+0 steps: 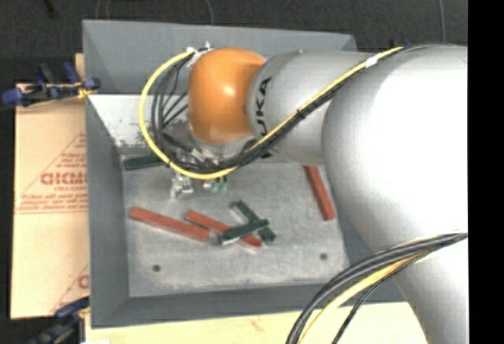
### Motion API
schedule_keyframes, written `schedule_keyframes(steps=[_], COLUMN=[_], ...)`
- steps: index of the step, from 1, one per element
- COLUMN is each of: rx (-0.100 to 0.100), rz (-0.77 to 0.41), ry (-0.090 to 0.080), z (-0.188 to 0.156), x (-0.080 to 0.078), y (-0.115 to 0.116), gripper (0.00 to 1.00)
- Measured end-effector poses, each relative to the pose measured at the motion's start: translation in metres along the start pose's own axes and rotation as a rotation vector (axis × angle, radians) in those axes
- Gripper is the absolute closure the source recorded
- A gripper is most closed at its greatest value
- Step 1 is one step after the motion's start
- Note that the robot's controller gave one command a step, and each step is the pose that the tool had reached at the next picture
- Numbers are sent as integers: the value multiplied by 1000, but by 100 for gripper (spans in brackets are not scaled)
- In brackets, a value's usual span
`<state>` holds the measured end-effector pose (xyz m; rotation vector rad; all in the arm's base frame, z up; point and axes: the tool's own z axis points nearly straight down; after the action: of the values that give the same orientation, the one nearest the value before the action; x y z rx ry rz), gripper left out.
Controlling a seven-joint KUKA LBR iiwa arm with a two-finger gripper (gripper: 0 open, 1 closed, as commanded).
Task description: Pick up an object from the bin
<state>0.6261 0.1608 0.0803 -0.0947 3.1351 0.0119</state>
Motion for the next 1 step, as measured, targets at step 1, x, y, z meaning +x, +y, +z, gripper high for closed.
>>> schedule_keyframes(steps=[1], rx=[1], rz=[2], ry=[-8], z=[3], x=[0], y=[-2], gripper=[0])
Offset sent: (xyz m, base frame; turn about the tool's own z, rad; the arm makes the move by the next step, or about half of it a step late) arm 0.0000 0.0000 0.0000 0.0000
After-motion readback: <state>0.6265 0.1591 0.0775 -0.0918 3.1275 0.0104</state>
